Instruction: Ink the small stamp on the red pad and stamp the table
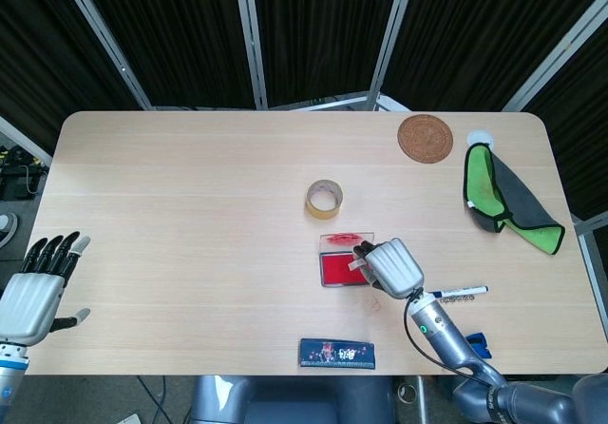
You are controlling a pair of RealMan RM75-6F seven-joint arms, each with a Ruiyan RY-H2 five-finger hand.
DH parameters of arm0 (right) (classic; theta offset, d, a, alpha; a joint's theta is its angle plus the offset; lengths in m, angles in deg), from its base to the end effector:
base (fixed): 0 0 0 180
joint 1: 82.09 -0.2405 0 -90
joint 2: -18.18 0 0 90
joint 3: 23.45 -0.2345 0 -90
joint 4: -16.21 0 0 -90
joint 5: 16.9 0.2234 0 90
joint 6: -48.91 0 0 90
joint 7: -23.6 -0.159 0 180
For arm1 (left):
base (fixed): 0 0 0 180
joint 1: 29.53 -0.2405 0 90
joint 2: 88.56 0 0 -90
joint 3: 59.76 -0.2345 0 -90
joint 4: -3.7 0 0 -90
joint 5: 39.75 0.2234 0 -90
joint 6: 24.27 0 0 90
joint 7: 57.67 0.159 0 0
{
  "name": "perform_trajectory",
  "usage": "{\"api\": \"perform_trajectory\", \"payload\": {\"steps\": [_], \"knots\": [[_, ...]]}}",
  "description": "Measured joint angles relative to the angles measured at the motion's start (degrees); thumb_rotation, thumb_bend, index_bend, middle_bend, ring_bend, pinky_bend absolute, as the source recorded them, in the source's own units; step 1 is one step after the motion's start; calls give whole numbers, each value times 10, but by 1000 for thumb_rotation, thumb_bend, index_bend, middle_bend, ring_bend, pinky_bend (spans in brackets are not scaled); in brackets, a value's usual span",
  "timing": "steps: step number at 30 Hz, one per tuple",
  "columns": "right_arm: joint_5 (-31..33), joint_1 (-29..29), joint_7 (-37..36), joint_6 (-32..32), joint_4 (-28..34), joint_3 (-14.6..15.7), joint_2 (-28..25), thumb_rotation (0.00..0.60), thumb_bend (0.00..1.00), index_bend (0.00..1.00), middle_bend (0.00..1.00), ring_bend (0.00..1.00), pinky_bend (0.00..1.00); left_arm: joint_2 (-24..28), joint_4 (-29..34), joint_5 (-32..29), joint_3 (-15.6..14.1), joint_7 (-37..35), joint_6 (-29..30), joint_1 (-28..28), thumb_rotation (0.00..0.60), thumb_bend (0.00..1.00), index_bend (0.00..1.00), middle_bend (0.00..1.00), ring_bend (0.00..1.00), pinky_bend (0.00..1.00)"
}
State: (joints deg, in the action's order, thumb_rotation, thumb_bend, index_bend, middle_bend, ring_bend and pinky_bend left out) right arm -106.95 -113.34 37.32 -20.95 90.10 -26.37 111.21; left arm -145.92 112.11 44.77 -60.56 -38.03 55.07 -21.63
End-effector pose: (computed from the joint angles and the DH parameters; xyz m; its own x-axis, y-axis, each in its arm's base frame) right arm -0.1699 -0.2934 -0.0349 0.5253 -0.0235 0.8506 -0.7360 -0.5142 0.4403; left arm -0.2517 0.1885 0.1238 0.5592 0.1437 0.8165 0.8290 -0.0869 -0.5524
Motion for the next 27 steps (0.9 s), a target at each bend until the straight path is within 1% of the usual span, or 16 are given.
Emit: {"api": "perform_trajectory", "payload": {"steps": [5, 7, 11, 19, 27], "knots": [[-15, 15, -2, -7, 9, 28, -17, 600, 606, 596, 556, 778, 980, 0, 1, 3, -1, 1, 1, -1, 600, 0, 0, 0, 0, 0], [-22, 22, -6, -8, 3, 41, -18, 600, 606, 596, 556, 778, 980, -1, 1, 3, -1, 3, 0, 0, 600, 0, 0, 0, 0, 0], [-32, 30, -13, -10, -14, 56, -10, 600, 607, 596, 556, 778, 979, -3, 2, 4, -2, 7, 0, 0, 600, 0, 0, 0, 0, 0], [-46, 40, -26, -11, -59, 72, 18, 600, 606, 596, 556, 778, 980, -3, 2, 2, -1, 8, 1, -1, 600, 0, 0, 0, 0, 0], [-51, 45, -29, -9, -85, 75, 32, 600, 599, 579, 556, 778, 980, -2, 2, 2, -1, 6, 1, -2, 600, 0, 0, 0, 0, 0]]}}
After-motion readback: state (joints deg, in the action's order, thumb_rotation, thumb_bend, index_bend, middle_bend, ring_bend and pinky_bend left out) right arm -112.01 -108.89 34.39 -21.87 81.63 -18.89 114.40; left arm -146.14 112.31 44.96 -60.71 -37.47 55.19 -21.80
